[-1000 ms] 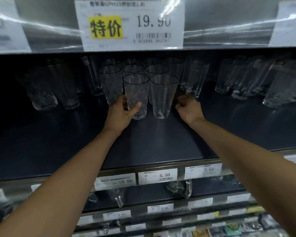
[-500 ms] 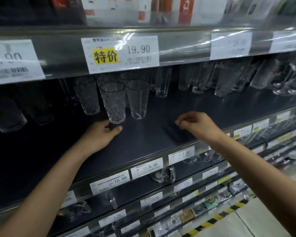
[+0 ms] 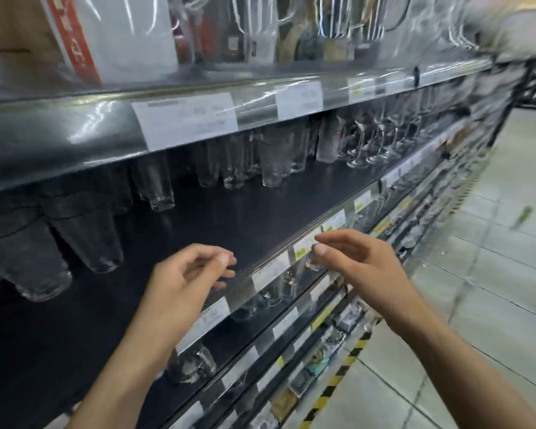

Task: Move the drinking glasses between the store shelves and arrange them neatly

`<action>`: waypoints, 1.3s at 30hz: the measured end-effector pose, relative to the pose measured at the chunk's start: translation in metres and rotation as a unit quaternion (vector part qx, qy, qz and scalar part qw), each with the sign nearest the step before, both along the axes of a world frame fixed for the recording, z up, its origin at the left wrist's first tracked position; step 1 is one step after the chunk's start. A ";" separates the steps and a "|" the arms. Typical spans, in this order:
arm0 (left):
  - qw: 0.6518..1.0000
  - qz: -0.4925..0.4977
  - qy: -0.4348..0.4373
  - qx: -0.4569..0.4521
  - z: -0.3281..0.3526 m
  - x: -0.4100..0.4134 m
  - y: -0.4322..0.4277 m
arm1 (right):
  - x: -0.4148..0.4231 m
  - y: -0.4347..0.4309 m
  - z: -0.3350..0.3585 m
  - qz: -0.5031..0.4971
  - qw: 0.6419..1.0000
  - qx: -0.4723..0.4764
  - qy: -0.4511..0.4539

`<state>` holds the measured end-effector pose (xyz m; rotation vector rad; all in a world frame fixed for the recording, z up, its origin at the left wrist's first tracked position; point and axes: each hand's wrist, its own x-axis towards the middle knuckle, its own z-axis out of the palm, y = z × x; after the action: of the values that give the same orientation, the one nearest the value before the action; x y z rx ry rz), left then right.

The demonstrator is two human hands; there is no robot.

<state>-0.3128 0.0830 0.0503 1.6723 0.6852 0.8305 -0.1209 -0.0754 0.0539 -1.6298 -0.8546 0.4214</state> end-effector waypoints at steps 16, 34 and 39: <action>1.000 -0.023 0.017 -0.003 0.008 0.289 -0.061 | 0.271 -0.053 -0.005 -0.024 1.000 -0.008 0.000; 0.958 0.267 0.024 -0.101 -0.026 0.497 0.065 | 0.479 0.148 -0.033 0.106 0.991 -0.083 -0.018; 0.946 0.313 0.036 -0.082 -0.039 0.533 0.094 | 0.498 0.186 -0.043 0.137 0.987 -0.081 -0.008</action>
<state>0.2200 0.1767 0.0108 1.3446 1.3389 1.1168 0.3769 0.1110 0.0110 -1.6691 -1.0848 0.6854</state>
